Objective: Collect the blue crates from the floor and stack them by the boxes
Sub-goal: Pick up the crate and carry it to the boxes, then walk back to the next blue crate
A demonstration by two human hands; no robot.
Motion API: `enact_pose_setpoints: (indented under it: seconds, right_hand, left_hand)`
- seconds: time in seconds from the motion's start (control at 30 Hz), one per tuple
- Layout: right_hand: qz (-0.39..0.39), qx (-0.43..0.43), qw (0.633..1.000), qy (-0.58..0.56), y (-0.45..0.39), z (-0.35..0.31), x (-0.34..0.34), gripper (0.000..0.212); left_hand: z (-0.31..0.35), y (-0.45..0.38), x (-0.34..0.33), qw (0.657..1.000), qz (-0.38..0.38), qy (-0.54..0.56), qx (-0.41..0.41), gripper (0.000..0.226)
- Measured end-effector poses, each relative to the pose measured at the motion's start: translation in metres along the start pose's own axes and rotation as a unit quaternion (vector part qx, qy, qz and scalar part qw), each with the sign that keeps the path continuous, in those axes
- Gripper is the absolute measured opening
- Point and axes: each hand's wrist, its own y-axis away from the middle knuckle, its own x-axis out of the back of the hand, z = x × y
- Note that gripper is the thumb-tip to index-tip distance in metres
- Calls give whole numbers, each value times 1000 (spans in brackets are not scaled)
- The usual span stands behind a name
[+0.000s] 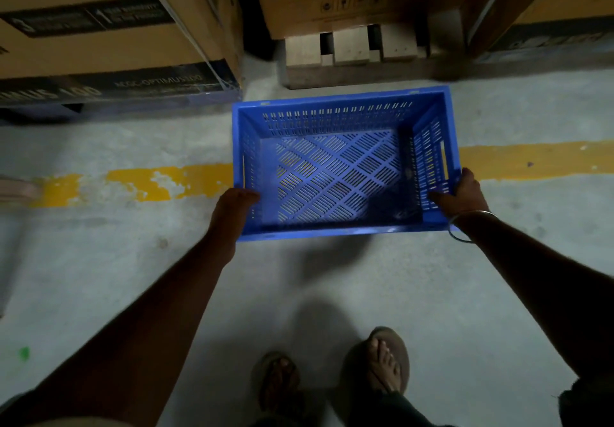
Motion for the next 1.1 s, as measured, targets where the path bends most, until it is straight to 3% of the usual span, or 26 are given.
enact_pose_setpoints:
  seconds: [0.13,0.17,0.3,0.53,0.7,0.87,1.1]
  right_hand:
    - [-14,43,998,37,46,-24,11,84]
    - [-22,55,997,39,62,-32,19,82]
    - [-41,101,992,58,122,-82,81,82]
    - [-13,154,984,88,268,-204,251,83]
    - [58,191,976,85,392,-258,391,79]
    - [109,204,965,121,464,-266,512,75]
    - [137,194,964,123,500,-206,611,73]
  left_hand:
    - [18,38,4,993,-31,-106,-41,58]
    - [28,52,9,989,-43,-131,-58,59]
    - [92,113,39,968,-53,-207,-128,33]
    - [246,260,123,955,-58,-186,-223,31]
    - [378,371,137,922,-136,-202,-302,24]
    - [477,461,105,878,-171,-239,-377,28]
    - [540,553,29,822,-201,-291,-446,26]
